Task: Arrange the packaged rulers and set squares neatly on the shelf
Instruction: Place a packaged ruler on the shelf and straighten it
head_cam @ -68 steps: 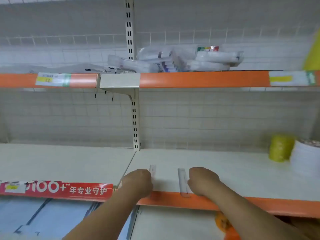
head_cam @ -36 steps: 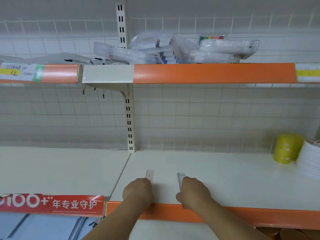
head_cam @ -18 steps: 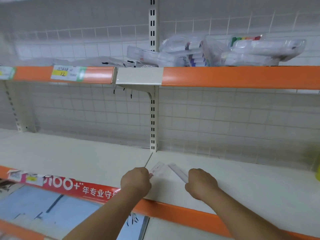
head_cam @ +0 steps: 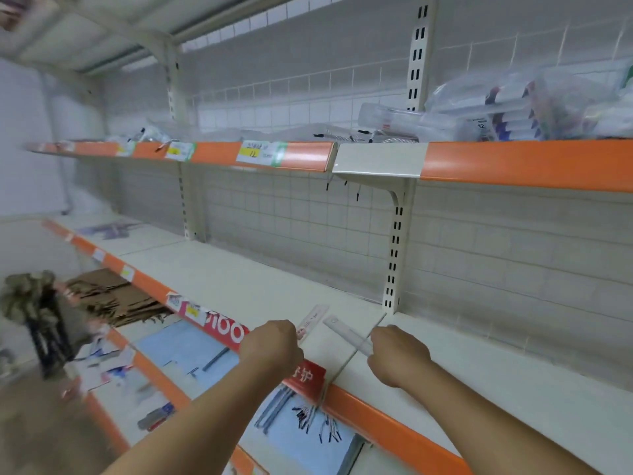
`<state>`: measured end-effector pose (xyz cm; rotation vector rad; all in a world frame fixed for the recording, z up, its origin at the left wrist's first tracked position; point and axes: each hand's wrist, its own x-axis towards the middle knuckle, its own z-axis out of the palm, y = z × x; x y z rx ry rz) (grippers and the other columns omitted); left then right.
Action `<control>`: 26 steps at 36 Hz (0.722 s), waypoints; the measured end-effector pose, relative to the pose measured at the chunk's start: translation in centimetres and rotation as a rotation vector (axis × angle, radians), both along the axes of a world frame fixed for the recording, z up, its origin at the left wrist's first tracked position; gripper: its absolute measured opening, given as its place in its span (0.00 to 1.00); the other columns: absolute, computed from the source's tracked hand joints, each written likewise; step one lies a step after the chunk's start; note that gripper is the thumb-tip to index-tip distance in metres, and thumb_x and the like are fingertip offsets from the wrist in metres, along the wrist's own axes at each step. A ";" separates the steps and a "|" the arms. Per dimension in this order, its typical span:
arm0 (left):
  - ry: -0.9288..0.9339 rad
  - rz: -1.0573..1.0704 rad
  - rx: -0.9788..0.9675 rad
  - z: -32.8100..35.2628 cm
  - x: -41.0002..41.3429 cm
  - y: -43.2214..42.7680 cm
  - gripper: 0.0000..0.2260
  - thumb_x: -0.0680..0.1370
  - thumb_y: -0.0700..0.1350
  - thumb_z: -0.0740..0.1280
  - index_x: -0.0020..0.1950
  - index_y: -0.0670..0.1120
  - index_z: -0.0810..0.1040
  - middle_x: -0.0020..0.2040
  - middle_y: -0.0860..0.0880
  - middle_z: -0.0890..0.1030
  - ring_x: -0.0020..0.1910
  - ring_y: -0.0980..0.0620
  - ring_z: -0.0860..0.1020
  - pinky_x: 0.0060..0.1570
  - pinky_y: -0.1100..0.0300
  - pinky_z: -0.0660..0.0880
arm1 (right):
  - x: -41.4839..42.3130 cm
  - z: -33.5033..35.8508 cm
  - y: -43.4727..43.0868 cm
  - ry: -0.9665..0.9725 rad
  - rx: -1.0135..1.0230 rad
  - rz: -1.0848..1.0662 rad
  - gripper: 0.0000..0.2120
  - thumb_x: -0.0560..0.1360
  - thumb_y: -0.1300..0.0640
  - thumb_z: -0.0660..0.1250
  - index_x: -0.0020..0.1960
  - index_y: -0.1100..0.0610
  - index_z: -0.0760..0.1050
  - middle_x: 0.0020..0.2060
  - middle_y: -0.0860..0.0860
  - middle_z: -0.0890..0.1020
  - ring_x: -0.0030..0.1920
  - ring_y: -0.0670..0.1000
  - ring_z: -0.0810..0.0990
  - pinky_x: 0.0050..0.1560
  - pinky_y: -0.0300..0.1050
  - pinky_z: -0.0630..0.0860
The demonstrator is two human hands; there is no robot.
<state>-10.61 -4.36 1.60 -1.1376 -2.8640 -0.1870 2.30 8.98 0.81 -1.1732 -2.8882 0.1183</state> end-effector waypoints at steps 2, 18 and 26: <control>0.014 0.050 0.007 -0.1 -0.9 -1.1 0.05 0.78 0.45 0.62 0.44 0.45 0.71 0.34 0.51 0.70 0.38 0.50 0.74 0.35 0.60 0.70 | -1.6 0.2 -0.8 -0.005 -0.008 0.060 0.08 0.77 0.59 0.61 0.56 0.57 0.71 0.48 0.53 0.70 0.43 0.53 0.71 0.37 0.42 0.66; -0.015 0.411 0.032 -1.6 -10.3 -13.7 0.12 0.77 0.44 0.61 0.35 0.47 0.62 0.34 0.50 0.66 0.31 0.51 0.68 0.28 0.63 0.61 | -15.6 -0.1 -10.5 -0.011 -0.033 0.383 0.11 0.76 0.58 0.59 0.58 0.56 0.71 0.58 0.55 0.72 0.57 0.56 0.76 0.48 0.44 0.70; 0.004 0.462 0.002 -1.7 -18.7 -20.5 0.04 0.76 0.43 0.60 0.42 0.46 0.67 0.38 0.49 0.71 0.42 0.46 0.75 0.40 0.60 0.70 | -25.4 -0.7 -16.7 -0.002 -0.010 0.453 0.07 0.75 0.64 0.59 0.51 0.57 0.71 0.46 0.53 0.73 0.40 0.54 0.73 0.35 0.42 0.67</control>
